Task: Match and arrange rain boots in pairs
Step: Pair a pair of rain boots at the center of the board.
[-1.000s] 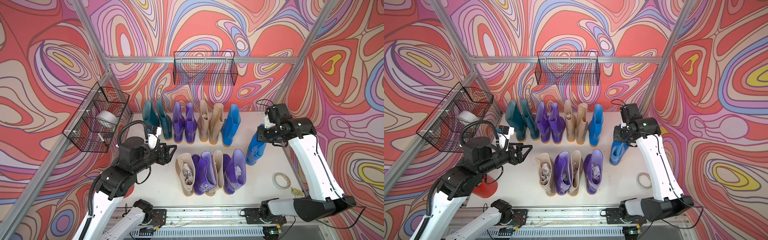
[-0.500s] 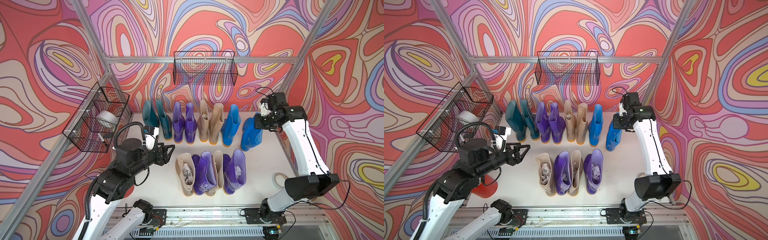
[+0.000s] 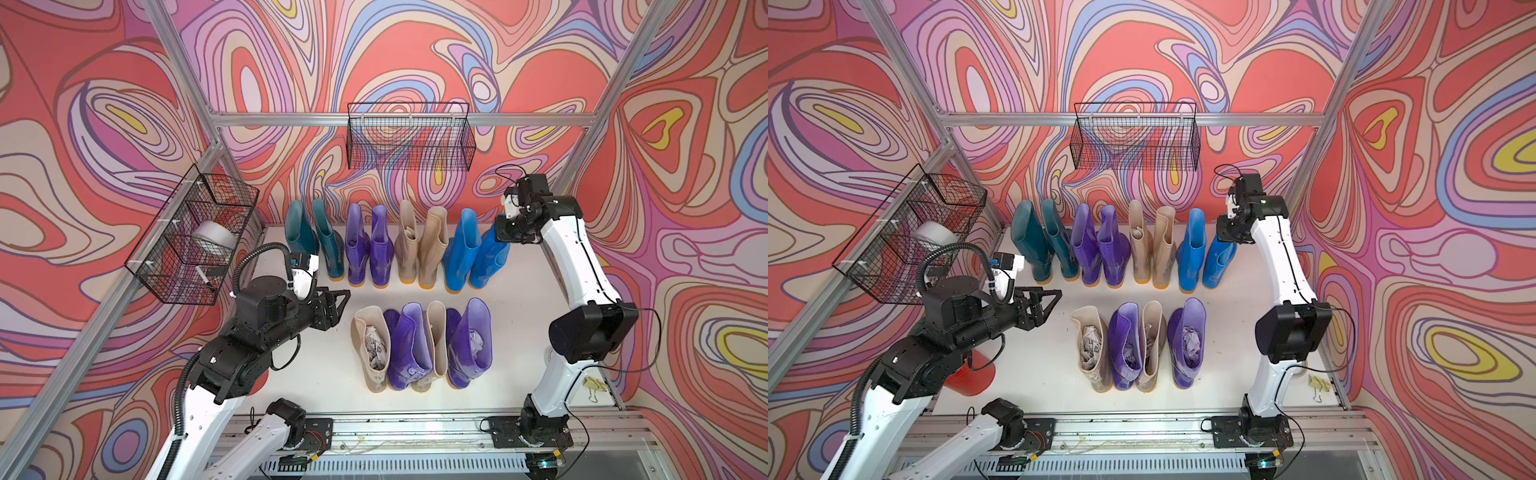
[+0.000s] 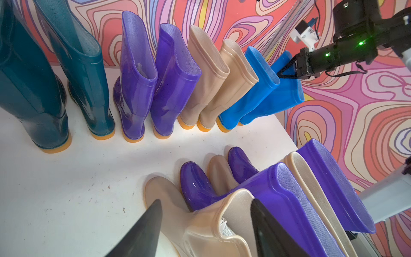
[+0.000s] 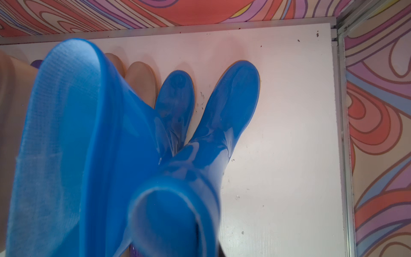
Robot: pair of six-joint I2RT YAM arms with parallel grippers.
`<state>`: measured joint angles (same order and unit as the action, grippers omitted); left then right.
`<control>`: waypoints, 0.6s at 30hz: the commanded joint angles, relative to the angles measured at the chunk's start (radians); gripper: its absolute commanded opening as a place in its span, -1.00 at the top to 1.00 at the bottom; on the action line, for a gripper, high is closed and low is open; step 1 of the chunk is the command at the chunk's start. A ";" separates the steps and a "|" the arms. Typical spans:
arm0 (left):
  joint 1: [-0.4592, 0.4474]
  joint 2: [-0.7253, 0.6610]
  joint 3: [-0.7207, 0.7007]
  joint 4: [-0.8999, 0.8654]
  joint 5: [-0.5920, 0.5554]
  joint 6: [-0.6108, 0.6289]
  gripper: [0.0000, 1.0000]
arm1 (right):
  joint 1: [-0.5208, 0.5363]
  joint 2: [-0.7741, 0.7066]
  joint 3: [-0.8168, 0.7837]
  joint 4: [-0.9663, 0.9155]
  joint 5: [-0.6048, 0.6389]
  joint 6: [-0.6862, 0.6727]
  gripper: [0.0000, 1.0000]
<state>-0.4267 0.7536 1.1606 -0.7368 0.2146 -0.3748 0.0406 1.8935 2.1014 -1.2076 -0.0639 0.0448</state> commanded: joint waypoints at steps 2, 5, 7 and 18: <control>-0.005 -0.019 0.005 -0.032 -0.026 -0.004 -0.31 | -0.005 0.048 0.104 0.060 -0.015 -0.030 1.00; -0.005 -0.020 0.008 -0.044 -0.033 -0.003 -0.30 | -0.005 0.099 0.151 0.039 -0.008 -0.043 1.00; -0.005 -0.023 0.008 -0.047 -0.035 0.000 -0.31 | -0.006 0.125 0.171 0.030 -0.015 -0.048 1.00; -0.006 -0.020 0.008 -0.043 -0.029 -0.001 -0.31 | -0.007 0.186 0.215 0.036 -0.038 -0.032 0.70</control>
<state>-0.4267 0.7391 1.1606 -0.7681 0.1898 -0.3744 0.0387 2.0647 2.2822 -1.2037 -0.0761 0.0116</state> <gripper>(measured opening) 0.653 0.143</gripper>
